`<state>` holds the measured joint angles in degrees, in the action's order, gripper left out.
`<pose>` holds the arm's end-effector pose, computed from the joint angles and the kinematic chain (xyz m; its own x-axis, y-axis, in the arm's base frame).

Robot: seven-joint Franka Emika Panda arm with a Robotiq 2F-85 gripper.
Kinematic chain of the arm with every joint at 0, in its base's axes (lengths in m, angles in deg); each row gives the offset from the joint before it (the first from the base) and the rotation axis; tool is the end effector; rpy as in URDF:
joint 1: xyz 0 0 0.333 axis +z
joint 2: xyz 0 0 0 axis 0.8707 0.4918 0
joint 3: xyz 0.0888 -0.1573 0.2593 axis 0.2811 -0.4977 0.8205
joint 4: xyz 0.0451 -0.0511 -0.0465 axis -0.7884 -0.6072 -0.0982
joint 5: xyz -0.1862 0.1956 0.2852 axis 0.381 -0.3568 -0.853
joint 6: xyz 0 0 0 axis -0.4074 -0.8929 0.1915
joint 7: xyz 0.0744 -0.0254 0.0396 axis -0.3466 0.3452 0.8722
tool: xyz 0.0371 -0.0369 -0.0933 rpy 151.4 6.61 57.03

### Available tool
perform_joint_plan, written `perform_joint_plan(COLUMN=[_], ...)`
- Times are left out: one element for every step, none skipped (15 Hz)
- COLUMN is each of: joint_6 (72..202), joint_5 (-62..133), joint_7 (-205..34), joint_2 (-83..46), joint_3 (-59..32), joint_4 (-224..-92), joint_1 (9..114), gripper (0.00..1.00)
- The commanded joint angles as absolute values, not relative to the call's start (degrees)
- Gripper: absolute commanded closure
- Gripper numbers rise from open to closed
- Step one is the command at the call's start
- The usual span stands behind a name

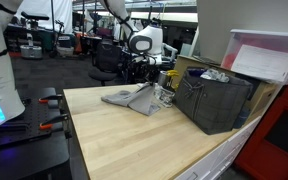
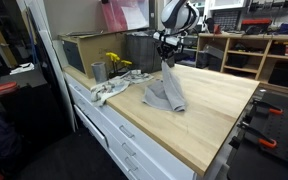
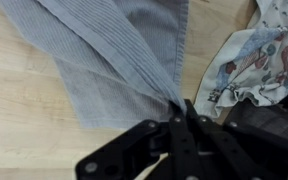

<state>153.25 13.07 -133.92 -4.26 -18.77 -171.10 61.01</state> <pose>0.6618 -0.0973 0.2650 0.2456 -0.9691 0.0224 -0.9261 -0.2414 -0.2899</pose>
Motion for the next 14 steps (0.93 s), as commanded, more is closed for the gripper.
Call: perform_joint_plan(joint_6=[154.14,154.37,154.06,153.72,153.45,153.43,153.47,153.53,153.62,153.75,154.07,153.99,153.74,153.57], joint_5=[16.14,17.05,17.55,17.98,18.16,18.18,18.06,17.90,17.66,17.31,17.20,17.39,16.93,16.54], joint_7=[-140.59,-142.31,-143.03,-143.89,-144.27,-144.31,-144.20,-144.12,-143.99,-143.62,-143.50,-143.51,-142.31,-141.10], joint_2=[-1.91,-1.56,-1.31,-1.09,-1.00,-0.93,-0.89,-0.95,-1.08,-1.65,-2.49,-3.35,-4.69,-5.66], joint_3=[-20.93,-21.60,-21.71,-21.76,-21.62,-21.40,-21.12,-20.89,-20.65,-20.30,-20.21,-20.33,-19.65,-18.94], joint_4=[-167.44,-166.82,-166.07,-165.41,-164.97,-164.69,-164.71,-164.90,-165.19,-166.02,-167.12,-168.26,-170.03,-171.49], joint_1=[62.55,62.96,62.90,62.84,62.74,62.67,62.64,62.65,62.63,62.53,62.61,62.77,62.34,61.90], gripper=[0.99,0.99,0.99,0.99,0.69,0.68,0.61,0.55,0.46,0.39,0.32,0.24,0.17,0.09])
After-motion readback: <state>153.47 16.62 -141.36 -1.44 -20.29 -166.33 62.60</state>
